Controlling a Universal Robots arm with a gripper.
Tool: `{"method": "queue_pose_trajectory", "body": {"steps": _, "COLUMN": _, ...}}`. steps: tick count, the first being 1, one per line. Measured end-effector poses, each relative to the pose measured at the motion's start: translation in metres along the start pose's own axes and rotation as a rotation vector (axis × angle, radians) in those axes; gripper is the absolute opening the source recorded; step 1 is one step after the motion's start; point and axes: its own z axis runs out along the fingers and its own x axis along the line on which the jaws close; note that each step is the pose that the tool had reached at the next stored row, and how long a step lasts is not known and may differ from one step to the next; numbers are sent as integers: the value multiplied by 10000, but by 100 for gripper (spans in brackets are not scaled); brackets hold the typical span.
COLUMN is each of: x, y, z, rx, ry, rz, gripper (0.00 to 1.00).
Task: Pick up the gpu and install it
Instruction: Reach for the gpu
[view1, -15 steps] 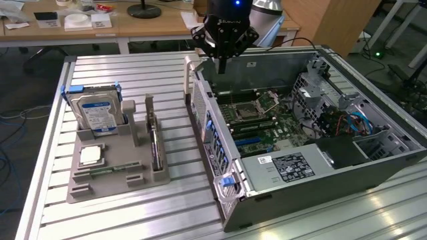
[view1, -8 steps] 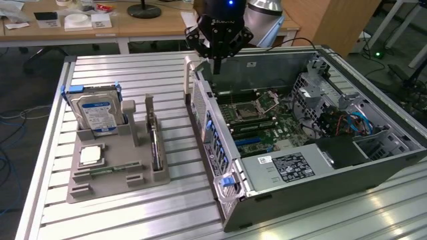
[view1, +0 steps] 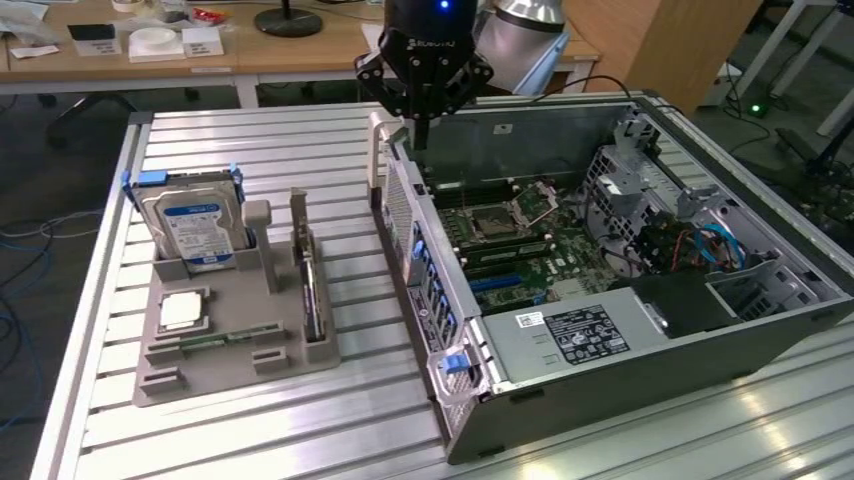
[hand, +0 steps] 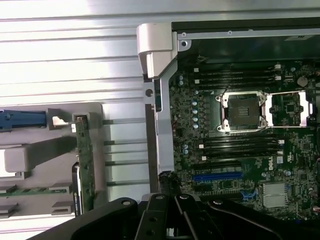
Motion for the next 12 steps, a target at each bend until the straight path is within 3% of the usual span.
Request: {"method": "queue_pose_trajectory", "body": {"steps": 12, "x": 214, "y": -16, "z": -6, "rx": 0, "ry": 0, "rz": 1, "gripper": 11}}
